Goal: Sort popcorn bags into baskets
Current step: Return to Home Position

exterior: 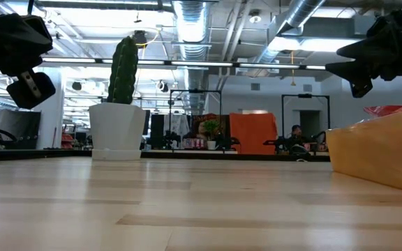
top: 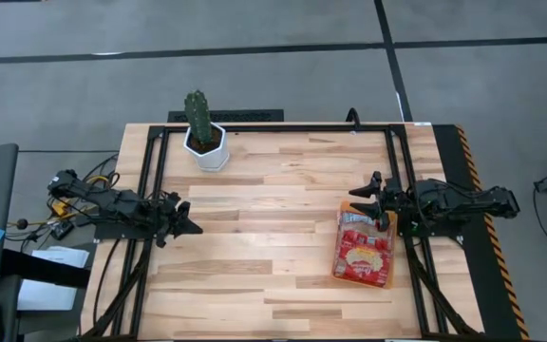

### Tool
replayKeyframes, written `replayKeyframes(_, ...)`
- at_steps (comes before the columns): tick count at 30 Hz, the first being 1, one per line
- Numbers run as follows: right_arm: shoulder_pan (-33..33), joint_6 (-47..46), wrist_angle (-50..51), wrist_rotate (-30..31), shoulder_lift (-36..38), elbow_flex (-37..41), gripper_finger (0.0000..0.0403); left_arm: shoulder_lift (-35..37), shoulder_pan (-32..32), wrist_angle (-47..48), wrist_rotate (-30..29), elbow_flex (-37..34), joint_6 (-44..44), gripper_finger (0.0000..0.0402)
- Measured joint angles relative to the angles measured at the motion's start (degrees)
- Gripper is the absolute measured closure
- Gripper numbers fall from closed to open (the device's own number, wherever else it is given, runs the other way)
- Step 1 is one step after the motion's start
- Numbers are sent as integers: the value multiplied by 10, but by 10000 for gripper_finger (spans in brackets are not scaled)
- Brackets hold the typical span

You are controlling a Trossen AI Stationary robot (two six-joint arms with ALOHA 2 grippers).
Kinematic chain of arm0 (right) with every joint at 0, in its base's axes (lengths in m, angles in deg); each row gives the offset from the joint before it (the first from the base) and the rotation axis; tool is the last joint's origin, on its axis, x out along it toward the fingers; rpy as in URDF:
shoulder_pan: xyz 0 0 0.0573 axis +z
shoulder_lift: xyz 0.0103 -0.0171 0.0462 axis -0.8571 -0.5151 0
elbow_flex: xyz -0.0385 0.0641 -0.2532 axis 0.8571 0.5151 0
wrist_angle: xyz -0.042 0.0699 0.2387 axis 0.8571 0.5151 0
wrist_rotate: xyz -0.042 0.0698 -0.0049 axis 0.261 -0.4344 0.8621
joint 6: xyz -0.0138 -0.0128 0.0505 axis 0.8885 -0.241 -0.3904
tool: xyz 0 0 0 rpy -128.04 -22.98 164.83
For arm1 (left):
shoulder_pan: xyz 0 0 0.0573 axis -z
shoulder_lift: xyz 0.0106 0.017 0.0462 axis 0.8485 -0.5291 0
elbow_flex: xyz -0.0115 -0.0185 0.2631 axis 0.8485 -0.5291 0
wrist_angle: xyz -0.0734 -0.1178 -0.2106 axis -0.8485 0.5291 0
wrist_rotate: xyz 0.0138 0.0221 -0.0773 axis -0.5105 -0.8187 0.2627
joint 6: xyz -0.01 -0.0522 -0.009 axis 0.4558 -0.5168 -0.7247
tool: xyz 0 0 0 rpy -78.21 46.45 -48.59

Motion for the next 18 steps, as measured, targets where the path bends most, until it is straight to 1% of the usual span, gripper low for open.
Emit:
replayKeyframes(12, 0, 0, 0, 0, 0, 0, 181, 0, 2, 1, -1, 0, 0, 401)
replayKeyframes(18, 0, 0, 1, 0, 0, 1, 177, 0, 2, 1, -1, 0, 0, 401)
